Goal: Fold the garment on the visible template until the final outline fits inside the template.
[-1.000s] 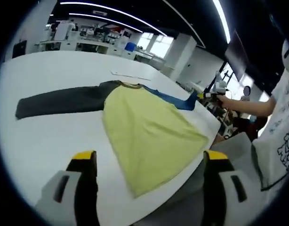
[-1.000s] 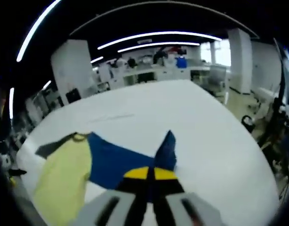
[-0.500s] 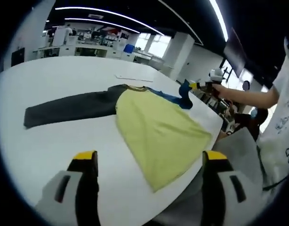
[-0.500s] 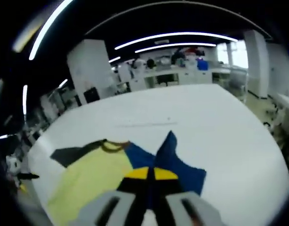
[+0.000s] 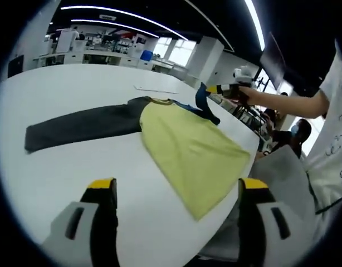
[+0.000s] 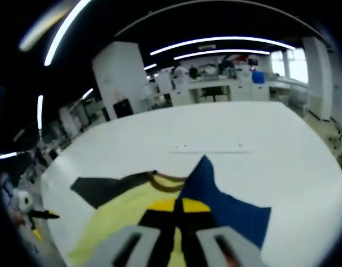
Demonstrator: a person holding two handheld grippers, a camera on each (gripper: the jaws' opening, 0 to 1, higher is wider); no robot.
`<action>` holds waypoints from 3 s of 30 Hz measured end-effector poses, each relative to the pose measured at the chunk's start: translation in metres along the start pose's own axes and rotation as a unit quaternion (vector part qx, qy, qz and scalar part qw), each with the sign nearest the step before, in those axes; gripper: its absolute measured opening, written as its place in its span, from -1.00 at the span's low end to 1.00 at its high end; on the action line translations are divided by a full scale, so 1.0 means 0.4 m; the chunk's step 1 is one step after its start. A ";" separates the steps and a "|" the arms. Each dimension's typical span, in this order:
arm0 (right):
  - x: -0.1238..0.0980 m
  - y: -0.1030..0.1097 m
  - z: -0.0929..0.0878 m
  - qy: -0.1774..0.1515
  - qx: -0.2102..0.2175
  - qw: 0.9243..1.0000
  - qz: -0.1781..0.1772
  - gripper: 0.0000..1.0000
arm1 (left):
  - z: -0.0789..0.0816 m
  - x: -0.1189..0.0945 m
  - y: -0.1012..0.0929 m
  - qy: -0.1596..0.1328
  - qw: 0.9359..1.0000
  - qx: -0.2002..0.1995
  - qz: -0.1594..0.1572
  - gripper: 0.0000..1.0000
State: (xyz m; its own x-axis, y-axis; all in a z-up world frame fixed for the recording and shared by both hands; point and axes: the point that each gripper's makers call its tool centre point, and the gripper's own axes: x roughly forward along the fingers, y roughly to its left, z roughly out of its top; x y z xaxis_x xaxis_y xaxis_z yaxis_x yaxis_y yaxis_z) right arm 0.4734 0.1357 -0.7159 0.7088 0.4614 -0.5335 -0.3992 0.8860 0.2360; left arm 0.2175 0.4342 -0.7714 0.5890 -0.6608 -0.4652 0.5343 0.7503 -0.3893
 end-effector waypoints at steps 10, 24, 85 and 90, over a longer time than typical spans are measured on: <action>0.095 0.186 0.009 0.006 -0.015 0.998 0.058 -1.00 | -0.011 0.012 0.009 -0.003 1.000 -0.011 -0.011 0.71; 0.232 0.375 -0.091 0.060 -0.042 0.991 0.116 -1.00 | -0.039 0.007 0.017 -0.003 0.999 -0.033 -0.002 0.67; 0.258 0.294 -0.222 0.088 -0.138 0.980 0.113 0.99 | -0.029 0.033 0.024 -0.002 0.999 -0.045 -0.009 0.64; 0.214 0.257 -0.217 0.085 -0.134 0.981 0.108 0.99 | -0.008 0.036 0.037 -0.001 0.999 -0.036 -0.007 0.60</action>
State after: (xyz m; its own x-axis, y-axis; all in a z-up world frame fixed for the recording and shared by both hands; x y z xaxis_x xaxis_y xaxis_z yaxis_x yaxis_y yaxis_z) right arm 0.4425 0.2622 -0.8079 0.4926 0.6023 -0.6282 -0.6840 0.7142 0.1485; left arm 0.2320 0.4359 -0.7866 0.5833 -0.6714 -0.4571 0.4976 0.7402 -0.4522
